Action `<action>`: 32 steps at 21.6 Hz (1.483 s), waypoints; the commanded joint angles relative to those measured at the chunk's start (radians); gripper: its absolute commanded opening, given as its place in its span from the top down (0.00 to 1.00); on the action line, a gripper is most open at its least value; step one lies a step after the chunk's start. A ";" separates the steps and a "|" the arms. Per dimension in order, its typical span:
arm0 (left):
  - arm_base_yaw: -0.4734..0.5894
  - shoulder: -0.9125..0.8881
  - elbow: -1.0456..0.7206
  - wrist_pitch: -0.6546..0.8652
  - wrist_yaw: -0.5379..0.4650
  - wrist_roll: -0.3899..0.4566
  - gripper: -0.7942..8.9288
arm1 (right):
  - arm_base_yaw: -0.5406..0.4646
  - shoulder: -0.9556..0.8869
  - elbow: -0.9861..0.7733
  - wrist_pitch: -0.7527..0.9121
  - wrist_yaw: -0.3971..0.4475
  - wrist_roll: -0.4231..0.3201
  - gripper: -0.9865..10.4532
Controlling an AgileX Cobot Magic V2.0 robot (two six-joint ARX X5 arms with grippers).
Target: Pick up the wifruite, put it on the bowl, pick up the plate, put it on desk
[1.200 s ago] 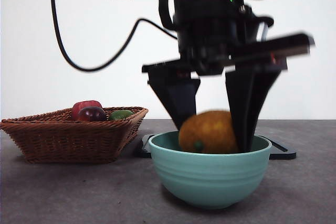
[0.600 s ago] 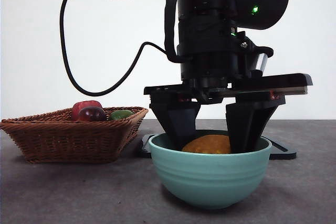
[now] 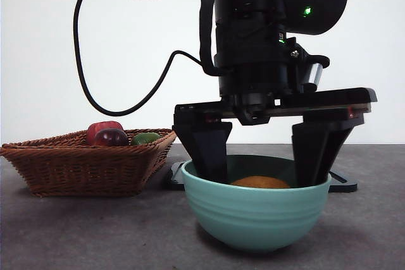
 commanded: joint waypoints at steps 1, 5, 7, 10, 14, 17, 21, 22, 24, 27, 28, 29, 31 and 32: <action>-0.008 0.010 0.053 0.003 -0.013 0.020 0.32 | 0.004 0.002 0.019 0.010 -0.002 0.000 0.36; -0.008 -0.063 0.062 -0.002 -0.053 0.028 0.30 | 0.004 0.002 0.019 0.011 -0.001 -0.001 0.36; -0.003 -0.119 0.062 -0.003 -0.056 0.028 0.30 | 0.004 0.002 0.019 0.011 0.000 -0.001 0.36; 0.000 -0.230 0.062 -0.022 -0.057 0.040 0.30 | 0.004 0.002 0.019 0.011 0.000 -0.001 0.36; 0.002 -0.397 0.062 -0.065 -0.064 0.110 0.30 | 0.004 0.002 0.019 0.011 -0.001 0.000 0.36; 0.004 -0.521 0.062 -0.098 -0.065 0.159 0.30 | 0.004 0.002 0.019 0.012 -0.001 0.000 0.36; 0.006 -0.678 0.061 -0.180 -0.090 0.193 0.30 | 0.004 0.002 0.019 0.017 -0.001 0.000 0.36; 0.006 -0.715 0.060 -0.199 -0.106 0.192 0.30 | 0.004 0.002 0.019 0.017 0.000 0.000 0.36; 0.006 -0.783 0.059 -0.230 -0.151 0.193 0.30 | 0.004 0.002 0.019 0.017 0.000 0.000 0.36; 0.006 -0.906 0.028 -0.239 -0.164 0.195 0.30 | 0.004 0.002 0.019 0.017 -0.001 0.000 0.36; 0.006 -0.957 0.000 -0.228 -0.164 0.196 0.30 | 0.004 0.002 0.019 0.017 -0.001 0.000 0.36; 0.006 -1.013 -0.036 -0.216 -0.164 0.196 0.30 | 0.004 0.002 0.019 0.017 0.000 0.000 0.36; 0.006 -1.116 -0.114 -0.182 -0.164 0.195 0.30 | 0.004 0.002 0.019 0.017 0.000 0.000 0.36; 0.006 -1.155 -0.148 -0.161 -0.164 0.195 0.30 | 0.004 0.002 0.019 0.017 0.000 -0.001 0.36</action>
